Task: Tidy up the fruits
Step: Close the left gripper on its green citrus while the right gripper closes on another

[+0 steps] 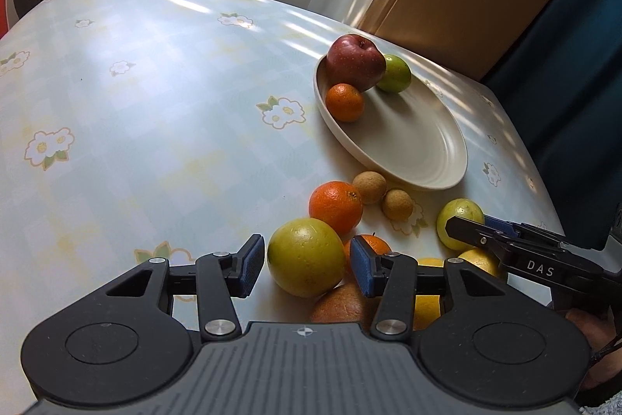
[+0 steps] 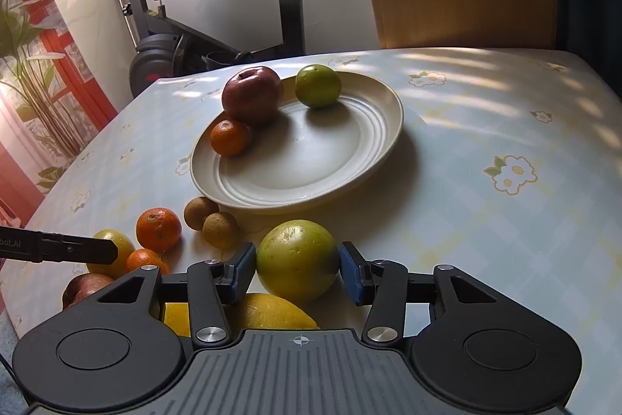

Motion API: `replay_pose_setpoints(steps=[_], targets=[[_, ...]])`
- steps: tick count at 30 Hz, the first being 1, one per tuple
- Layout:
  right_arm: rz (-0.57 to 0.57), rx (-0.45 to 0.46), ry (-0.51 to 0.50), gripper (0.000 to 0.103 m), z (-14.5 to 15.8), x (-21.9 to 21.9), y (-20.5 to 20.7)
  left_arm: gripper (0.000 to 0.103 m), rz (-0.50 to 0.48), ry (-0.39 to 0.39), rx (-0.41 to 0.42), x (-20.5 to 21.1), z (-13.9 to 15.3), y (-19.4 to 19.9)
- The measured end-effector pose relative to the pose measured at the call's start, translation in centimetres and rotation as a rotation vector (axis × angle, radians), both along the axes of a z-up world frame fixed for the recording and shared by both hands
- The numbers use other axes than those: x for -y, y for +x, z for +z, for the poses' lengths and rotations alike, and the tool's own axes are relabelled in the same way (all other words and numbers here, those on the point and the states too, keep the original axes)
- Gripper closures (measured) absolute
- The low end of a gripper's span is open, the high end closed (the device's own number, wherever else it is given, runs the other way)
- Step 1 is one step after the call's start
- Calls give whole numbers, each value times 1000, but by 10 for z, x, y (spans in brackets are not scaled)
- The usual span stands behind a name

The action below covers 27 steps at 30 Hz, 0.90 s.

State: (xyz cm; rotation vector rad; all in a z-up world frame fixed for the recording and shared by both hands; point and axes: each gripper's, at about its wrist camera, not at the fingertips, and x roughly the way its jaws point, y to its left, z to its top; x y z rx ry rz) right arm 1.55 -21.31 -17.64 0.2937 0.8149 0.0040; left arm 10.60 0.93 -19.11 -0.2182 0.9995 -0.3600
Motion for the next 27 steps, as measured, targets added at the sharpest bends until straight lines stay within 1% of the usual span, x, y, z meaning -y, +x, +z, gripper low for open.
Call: replay_pose_setpoints(steps=[4, 8, 12, 27], targets=[[-1, 0, 0, 60, 0, 0, 0, 52, 3, -10, -9, -1, -3, 2], [0, 0, 0, 60, 0, 0, 0, 52, -8, 5, -14, 4, -5, 3], [-1, 1, 1, 60, 0, 0, 0, 53, -9, -1, -20, 5, -8, 4], [-10, 6, 10, 59, -1, 1, 0, 54, -7, 22, 9, 4, -7, -1]])
